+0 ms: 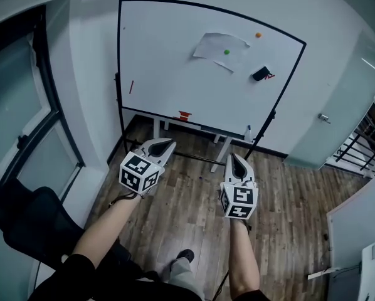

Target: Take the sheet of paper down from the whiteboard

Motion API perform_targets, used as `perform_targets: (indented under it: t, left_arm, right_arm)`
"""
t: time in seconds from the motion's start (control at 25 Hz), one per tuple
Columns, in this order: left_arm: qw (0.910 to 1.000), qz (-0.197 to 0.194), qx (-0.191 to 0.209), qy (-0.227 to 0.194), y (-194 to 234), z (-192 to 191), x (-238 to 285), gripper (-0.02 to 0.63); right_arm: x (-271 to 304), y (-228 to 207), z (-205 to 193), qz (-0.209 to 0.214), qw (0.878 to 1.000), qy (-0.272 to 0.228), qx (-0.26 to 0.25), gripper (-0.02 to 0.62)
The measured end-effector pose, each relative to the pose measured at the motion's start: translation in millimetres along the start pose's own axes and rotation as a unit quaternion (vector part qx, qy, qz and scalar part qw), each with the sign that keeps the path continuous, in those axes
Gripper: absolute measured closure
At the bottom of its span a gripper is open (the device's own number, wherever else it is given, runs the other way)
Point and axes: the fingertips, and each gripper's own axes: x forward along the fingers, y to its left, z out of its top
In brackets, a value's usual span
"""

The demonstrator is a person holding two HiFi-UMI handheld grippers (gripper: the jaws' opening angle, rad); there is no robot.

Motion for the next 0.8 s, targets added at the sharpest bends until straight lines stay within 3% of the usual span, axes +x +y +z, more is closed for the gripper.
perform_targets:
  t: [0.8]
  left_arm:
    - [0.9976,0.049,0.041,-0.028,69,51,209,0.586]
  right_arm:
    - [184,-146,19,0.033,0.998,-0.056,-0.017,0.572]
